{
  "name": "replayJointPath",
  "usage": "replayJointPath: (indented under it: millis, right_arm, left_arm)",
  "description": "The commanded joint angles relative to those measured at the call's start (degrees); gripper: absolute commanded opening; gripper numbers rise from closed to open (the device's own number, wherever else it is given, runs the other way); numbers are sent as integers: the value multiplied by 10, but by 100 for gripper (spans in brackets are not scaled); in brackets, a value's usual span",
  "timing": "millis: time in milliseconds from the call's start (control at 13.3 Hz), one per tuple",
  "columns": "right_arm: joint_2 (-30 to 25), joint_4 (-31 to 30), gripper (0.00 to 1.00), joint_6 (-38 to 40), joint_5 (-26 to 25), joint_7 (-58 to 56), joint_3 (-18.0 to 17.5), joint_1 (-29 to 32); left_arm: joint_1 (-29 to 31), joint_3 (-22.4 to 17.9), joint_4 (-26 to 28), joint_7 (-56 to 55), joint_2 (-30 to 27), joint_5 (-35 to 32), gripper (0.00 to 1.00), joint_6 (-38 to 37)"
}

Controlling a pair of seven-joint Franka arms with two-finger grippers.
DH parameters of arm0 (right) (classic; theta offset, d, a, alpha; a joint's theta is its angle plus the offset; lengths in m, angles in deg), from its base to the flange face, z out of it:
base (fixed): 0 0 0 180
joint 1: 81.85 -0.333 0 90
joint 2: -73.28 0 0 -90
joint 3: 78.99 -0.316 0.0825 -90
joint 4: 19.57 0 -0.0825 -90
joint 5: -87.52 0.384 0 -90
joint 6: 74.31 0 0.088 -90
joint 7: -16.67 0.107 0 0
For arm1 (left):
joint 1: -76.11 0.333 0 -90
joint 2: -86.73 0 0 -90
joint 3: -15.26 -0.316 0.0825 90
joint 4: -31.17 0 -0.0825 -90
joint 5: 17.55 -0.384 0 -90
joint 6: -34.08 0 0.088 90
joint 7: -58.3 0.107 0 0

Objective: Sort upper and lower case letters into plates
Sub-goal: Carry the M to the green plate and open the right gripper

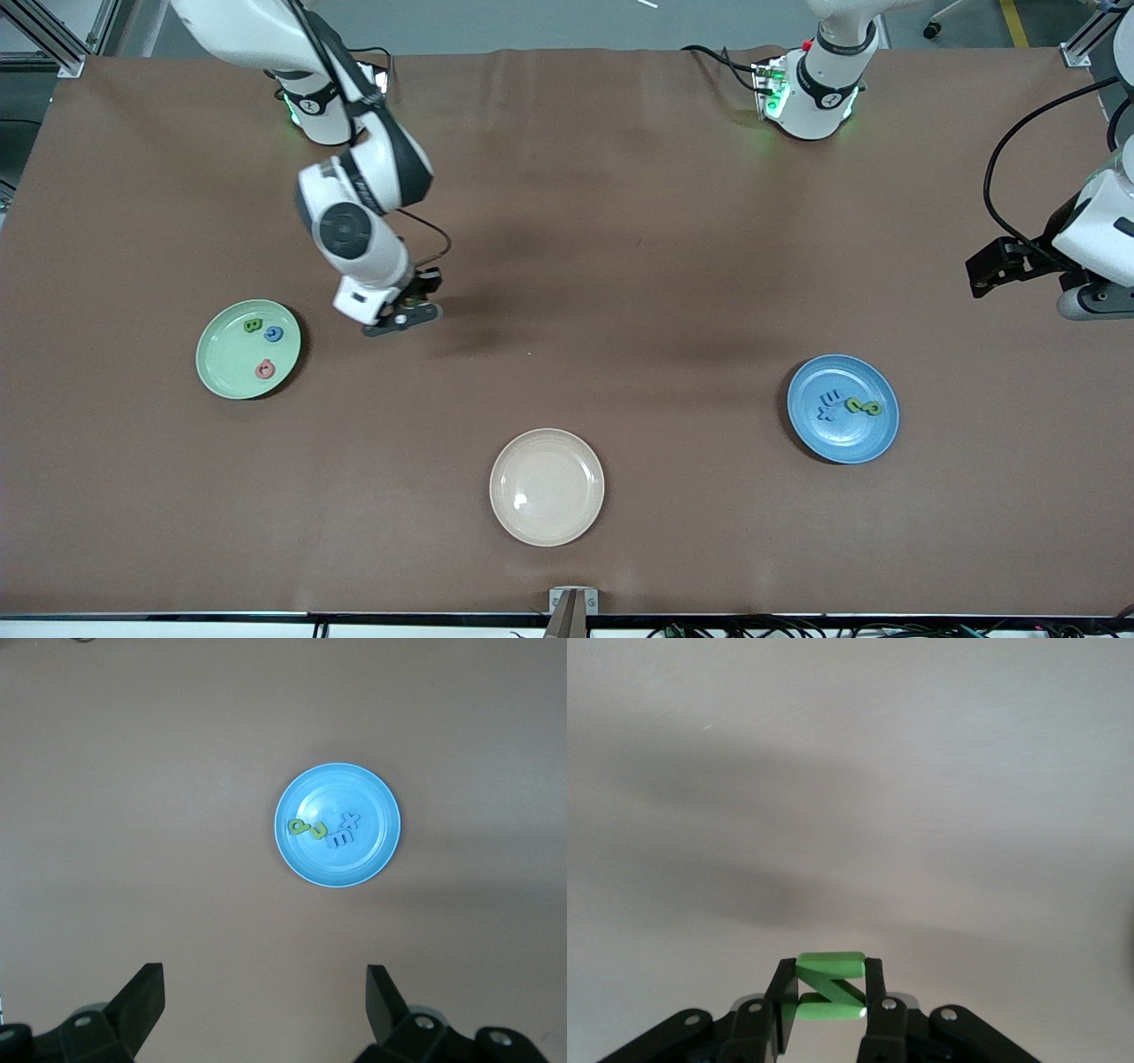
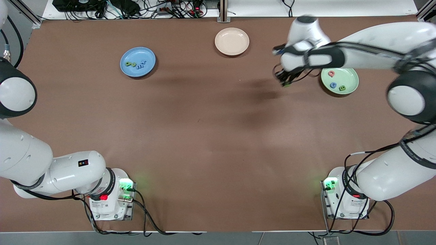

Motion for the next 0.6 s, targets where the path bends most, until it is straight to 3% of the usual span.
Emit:
replayJointPath:
  millis: [0,150,376,526]
  right_arm:
    - [-53,-17,15,32,-29,-110,-8,110]
    - [-47,-6,15,25,-59,-212,-9,195]
    - [-12,12,15,-13,-60,-327,-9,284]
    - [34,14,15,-68,-60,-363,-9,322]
  left_arm:
    - [1,-2,5,16,-24,12,100,-11]
    - [-25,-30,9,19,-37,34,100,-27]
    - [-149,-181,11,47,-54,74,100,-43]
    - [-178,-206,42,49,-85,80,100,-50]
